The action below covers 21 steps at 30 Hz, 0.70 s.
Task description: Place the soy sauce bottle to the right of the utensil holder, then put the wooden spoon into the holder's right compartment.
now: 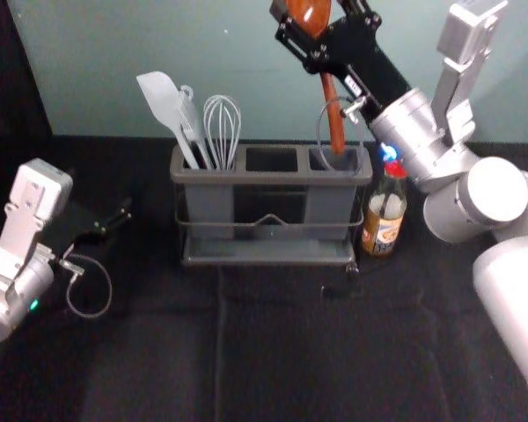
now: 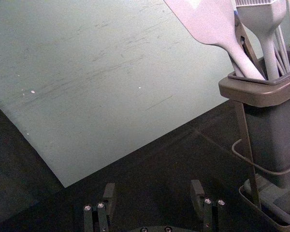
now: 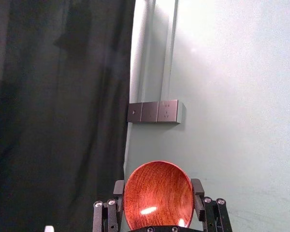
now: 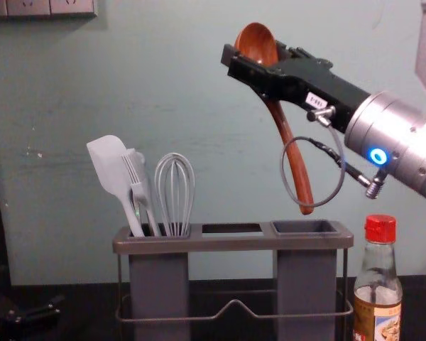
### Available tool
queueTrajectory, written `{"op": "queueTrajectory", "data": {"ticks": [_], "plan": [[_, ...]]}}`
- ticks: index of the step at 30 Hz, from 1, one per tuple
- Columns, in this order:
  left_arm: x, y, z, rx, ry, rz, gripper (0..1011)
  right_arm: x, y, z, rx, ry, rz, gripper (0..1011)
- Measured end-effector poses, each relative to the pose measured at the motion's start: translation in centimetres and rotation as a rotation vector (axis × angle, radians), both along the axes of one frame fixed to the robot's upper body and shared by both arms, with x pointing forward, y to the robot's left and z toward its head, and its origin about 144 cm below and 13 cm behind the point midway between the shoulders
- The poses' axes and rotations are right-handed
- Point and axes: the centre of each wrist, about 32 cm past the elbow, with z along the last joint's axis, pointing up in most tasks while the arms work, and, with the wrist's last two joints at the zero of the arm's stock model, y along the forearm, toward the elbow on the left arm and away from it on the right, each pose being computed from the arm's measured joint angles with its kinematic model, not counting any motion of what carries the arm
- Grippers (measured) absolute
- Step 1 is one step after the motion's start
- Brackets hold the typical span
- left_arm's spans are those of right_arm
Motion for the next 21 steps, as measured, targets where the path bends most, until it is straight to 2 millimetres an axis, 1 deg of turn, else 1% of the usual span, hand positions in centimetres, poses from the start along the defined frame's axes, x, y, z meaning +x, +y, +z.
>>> {"op": "queueTrajectory", "data": {"ticks": [8,13,21], "plan": [[0.0,0.0,0.0,0.0,0.0,0.0,1005,1.0,1.0,-1.4,0.009,0.003,-0.005,839],[0.0,0.0,0.0,0.0,0.0,0.0,1005,1.3,1.1,-2.6,0.007,0.012,-0.012,840],[0.0,0.0,0.0,0.0,0.0,0.0,1005,1.1,0.8,-4.1,-0.004,0.023,-0.017,840]]}}
